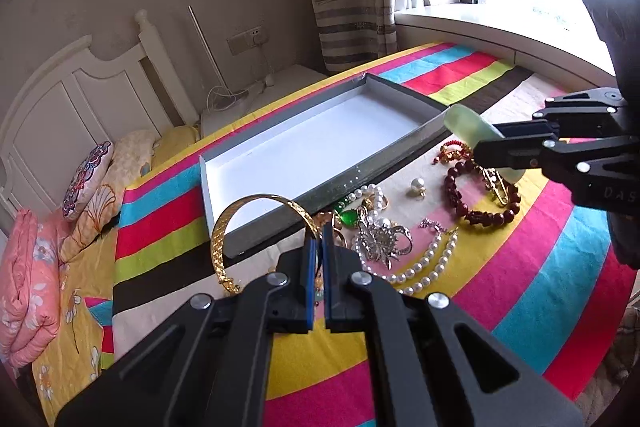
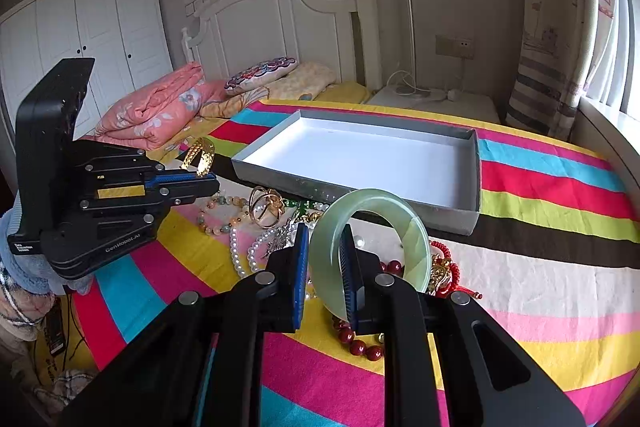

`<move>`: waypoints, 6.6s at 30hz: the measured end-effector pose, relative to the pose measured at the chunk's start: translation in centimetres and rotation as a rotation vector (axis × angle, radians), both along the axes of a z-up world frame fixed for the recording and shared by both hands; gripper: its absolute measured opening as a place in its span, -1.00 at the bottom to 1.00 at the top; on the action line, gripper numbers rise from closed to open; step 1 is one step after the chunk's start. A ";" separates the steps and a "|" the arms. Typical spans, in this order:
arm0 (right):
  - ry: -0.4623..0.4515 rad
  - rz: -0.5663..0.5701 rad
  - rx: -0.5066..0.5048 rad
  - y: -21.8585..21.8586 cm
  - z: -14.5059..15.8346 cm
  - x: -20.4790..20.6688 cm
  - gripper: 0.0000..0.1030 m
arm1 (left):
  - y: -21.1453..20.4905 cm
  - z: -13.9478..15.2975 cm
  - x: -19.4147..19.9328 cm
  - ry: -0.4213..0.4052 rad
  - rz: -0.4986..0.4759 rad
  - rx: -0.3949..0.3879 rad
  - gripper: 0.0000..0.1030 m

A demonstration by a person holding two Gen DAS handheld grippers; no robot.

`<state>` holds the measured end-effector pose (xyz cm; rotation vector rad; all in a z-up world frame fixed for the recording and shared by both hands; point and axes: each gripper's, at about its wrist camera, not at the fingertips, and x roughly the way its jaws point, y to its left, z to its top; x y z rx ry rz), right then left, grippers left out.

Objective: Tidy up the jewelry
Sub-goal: 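Lower both bangles into the white tray and open both tools, then move the right tool to the red string bracelet and close on it, then grasp the jeweled pin with the left tool while the right holds the string bracelet, then release the pin into the tray with the left tool while the right drops the bracelet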

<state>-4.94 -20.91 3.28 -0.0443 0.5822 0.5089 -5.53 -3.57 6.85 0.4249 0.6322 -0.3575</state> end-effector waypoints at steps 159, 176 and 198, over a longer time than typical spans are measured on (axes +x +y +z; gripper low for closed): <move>-0.011 -0.266 0.258 -15.7 0.3 -3.6 -0.89 | -14.6 -6.4 4.8 0.330 -0.401 0.037 -0.63; -0.017 -0.262 0.249 -15.1 0.5 -3.6 -0.89 | -12.0 -2.8 2.5 0.224 -0.350 -0.085 -0.87; -0.054 -0.172 0.145 -10.4 3.6 -0.7 -0.89 | -4.7 1.0 5.4 0.197 -0.215 -0.260 -0.87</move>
